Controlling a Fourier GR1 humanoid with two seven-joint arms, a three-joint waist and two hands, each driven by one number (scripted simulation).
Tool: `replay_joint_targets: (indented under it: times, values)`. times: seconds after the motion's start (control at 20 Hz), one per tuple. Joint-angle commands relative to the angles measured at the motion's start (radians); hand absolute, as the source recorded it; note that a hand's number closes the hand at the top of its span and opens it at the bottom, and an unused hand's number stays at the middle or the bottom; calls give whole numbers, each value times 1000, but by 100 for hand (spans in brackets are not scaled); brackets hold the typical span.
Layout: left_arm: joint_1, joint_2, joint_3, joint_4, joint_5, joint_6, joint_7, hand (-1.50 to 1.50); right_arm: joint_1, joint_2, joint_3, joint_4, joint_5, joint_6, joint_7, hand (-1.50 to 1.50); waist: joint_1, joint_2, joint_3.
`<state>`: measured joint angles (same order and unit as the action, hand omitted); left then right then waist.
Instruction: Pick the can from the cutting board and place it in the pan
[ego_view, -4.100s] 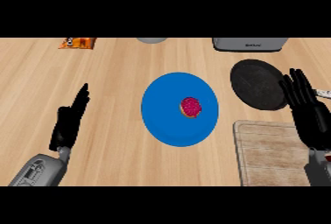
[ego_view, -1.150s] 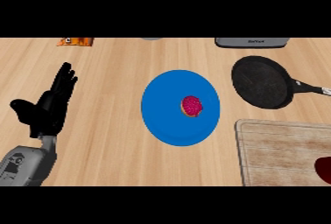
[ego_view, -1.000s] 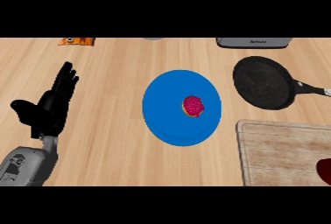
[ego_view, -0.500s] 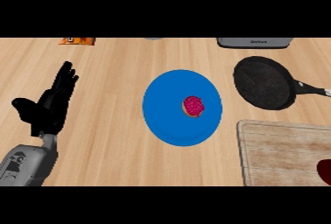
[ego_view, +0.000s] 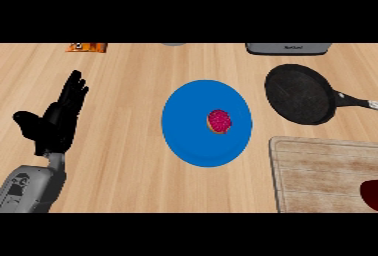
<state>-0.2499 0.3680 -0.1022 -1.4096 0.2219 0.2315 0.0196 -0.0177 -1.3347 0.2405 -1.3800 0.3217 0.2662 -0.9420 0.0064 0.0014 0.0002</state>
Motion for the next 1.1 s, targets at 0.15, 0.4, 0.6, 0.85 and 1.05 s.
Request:
replay_joint_targets:
  times: [0.15,0.4,0.6,0.85,1.05]
  values:
    - [30,16,39,-57,-16,-37,40,0,-36,68,-11,37,154,19,-31,-150,-2,-2,0]
    - [-25,-43,35,-14,-53,-13,50,0,-36,114,1,56,263,-5,-18,-150,-7,-1,0]
    - [33,-60,43,-41,-64,-32,16,0,4,157,-17,7,285,-4,16,-150,-10,-3,0]
    - [45,-54,73,-80,-72,-44,34,0,-20,209,-18,58,378,-23,-7,-150,-4,-2,0]
    - [-11,-81,66,-68,-94,-32,77,0,-40,271,13,71,465,-31,42,-150,-5,-1,0]
